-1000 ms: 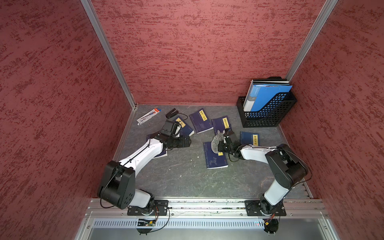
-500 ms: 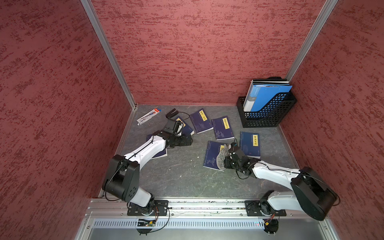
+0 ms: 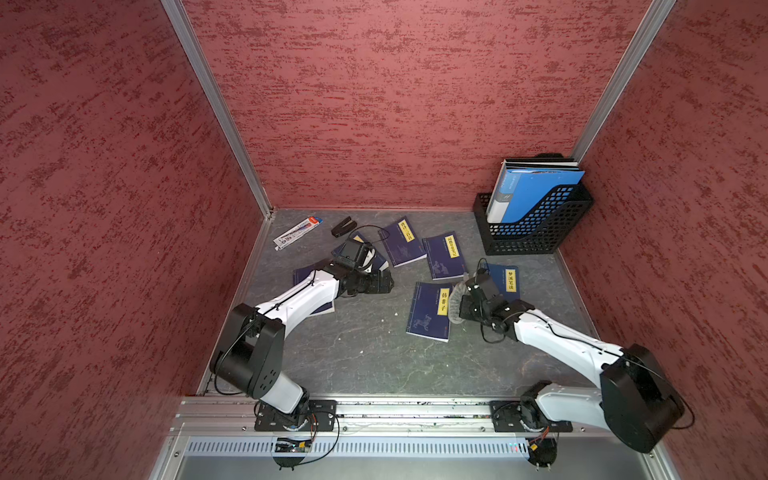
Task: Wipe the cover of the book
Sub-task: Place the cleaning item on the book.
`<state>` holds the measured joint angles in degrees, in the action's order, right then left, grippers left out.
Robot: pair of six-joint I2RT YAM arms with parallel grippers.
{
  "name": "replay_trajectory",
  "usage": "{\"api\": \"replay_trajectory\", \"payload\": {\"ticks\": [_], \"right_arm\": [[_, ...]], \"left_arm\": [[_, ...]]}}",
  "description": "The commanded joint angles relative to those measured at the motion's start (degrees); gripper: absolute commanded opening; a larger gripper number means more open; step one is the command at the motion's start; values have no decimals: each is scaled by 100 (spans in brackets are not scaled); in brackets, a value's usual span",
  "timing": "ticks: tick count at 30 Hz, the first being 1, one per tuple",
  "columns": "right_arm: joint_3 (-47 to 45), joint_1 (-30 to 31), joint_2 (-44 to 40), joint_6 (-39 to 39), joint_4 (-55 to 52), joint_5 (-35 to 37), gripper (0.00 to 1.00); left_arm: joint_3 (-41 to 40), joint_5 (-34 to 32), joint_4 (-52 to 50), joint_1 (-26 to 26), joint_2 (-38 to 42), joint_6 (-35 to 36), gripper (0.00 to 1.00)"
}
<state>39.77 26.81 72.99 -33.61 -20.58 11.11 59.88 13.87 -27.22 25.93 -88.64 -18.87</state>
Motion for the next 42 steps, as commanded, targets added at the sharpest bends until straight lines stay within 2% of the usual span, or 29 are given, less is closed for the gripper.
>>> {"api": "replay_trajectory", "payload": {"ticks": [1, 7, 14, 20, 24, 28, 35, 42], "right_arm": [[135, -609, 78, 502, -122, 320, 12], [141, -1466, 290, 867, -2, 253, 16], [89, -1591, 434, 929, 54, 33, 42], [269, -1535, 219, 935, -273, 134, 57], [515, -1309, -33, 960, -520, 126, 59], [680, -807, -75, 853, -535, -238, 59], [193, 204, 210, 206, 573, -814, 53], [-265, 562, 566, -147, 1294, -917, 50]], "left_arm": [[-63, 7, 125, 54, 132, -63, 98], [-165, 26, 206, 103, 163, -106, 98], [-142, 62, 327, 237, -71, -139, 98], [-91, 66, 434, 388, -272, -204, 98], [-12, 70, 464, 480, -429, -249, 98], [106, 131, 531, 605, -632, -307, 98], [250, 303, 766, 819, -1017, -518, 95], [377, 434, 882, 1013, -1341, -665, 90]]}}
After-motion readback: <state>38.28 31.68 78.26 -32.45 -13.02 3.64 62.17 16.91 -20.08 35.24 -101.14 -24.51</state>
